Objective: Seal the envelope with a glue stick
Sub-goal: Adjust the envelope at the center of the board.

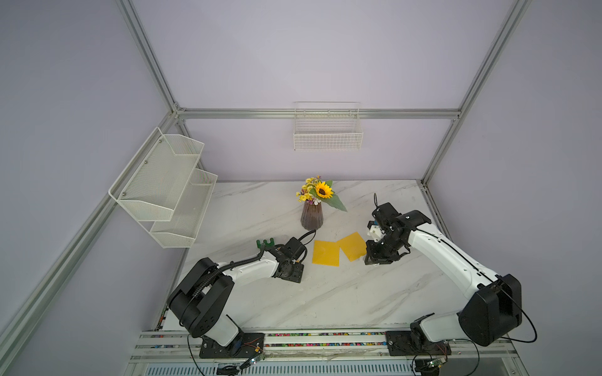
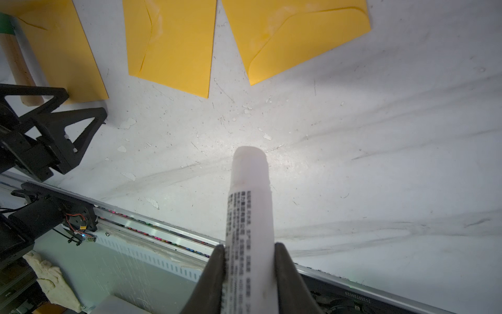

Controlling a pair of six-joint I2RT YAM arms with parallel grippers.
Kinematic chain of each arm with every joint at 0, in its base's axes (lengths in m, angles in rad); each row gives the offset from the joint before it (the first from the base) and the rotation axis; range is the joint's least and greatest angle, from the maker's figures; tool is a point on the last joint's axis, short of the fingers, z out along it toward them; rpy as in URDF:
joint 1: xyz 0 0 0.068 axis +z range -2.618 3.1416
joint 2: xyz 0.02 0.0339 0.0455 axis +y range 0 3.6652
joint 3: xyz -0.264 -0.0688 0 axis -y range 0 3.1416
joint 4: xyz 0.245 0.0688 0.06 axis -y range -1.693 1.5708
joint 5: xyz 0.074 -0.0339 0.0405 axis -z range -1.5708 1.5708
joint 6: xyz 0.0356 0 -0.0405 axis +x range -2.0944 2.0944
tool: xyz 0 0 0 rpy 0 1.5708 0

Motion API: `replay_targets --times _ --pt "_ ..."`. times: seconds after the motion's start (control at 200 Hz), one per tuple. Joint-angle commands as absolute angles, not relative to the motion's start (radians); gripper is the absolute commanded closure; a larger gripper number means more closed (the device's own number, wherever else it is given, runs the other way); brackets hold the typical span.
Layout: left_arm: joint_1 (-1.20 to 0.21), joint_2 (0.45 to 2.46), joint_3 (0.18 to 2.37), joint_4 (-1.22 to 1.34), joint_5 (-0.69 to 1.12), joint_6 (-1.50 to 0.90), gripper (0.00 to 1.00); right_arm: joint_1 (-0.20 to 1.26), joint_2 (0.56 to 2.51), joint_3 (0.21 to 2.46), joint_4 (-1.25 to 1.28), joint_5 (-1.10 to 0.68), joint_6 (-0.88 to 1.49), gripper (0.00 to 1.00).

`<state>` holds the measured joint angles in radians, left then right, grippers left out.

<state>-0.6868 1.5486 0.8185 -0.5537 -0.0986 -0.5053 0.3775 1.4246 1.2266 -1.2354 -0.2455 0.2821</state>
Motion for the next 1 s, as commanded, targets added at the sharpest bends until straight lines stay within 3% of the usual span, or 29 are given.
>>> replay_targets --times 0.0,0.195,0.48,0.805,0.995 --pt "-0.690 1.564 0.790 -0.532 0.071 -0.525 0.28 0.372 1.402 1.224 -1.247 -0.257 0.272 1.00" --pt "-0.737 1.555 0.747 -0.497 0.193 -0.565 0.29 0.372 1.398 1.218 -1.243 -0.259 0.268 1.00" --pt "-0.888 1.566 0.729 -0.406 0.236 -0.706 0.30 0.371 1.387 1.211 -1.242 -0.262 0.268 1.00" --pt "-1.100 1.683 0.903 -0.392 0.318 -0.733 0.32 0.370 1.376 1.224 -1.247 -0.239 0.277 1.00" --pt "-1.108 1.583 0.989 -0.420 0.184 -0.645 0.32 0.365 1.377 1.232 -1.250 -0.235 0.279 1.00"
